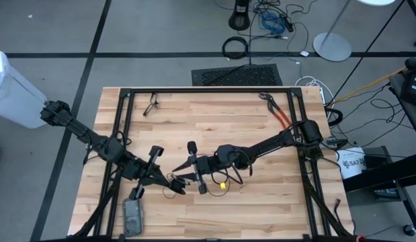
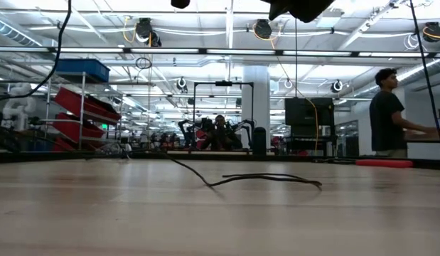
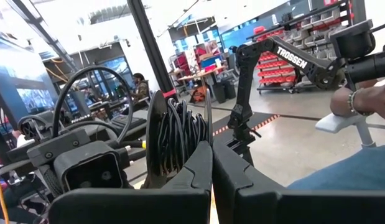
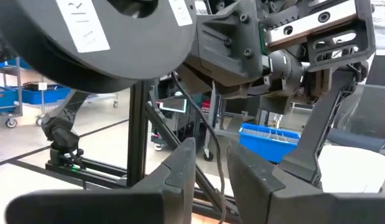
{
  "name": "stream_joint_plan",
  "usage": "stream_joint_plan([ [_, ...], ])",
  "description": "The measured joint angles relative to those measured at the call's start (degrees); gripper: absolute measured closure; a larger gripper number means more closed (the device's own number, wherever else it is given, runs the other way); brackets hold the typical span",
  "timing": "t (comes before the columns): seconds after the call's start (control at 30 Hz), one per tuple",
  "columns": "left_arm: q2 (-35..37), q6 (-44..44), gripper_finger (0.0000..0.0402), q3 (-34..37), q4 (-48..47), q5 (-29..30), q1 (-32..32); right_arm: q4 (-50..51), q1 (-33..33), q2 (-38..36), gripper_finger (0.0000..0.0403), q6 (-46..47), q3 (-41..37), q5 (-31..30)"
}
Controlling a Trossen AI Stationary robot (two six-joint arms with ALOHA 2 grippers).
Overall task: Coil cords
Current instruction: Uncoil the black cable wire from the spool
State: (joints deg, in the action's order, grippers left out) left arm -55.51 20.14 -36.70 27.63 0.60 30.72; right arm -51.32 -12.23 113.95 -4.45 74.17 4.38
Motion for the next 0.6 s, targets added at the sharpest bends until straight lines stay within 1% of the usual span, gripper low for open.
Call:
stream_joint_plan([
  [0.6,0.0,0.0,0.0401,0.0,0.2,0.0,0.0,1.8,0.0,0.0,0.0325,-0.8,0.3,-0.1],
])
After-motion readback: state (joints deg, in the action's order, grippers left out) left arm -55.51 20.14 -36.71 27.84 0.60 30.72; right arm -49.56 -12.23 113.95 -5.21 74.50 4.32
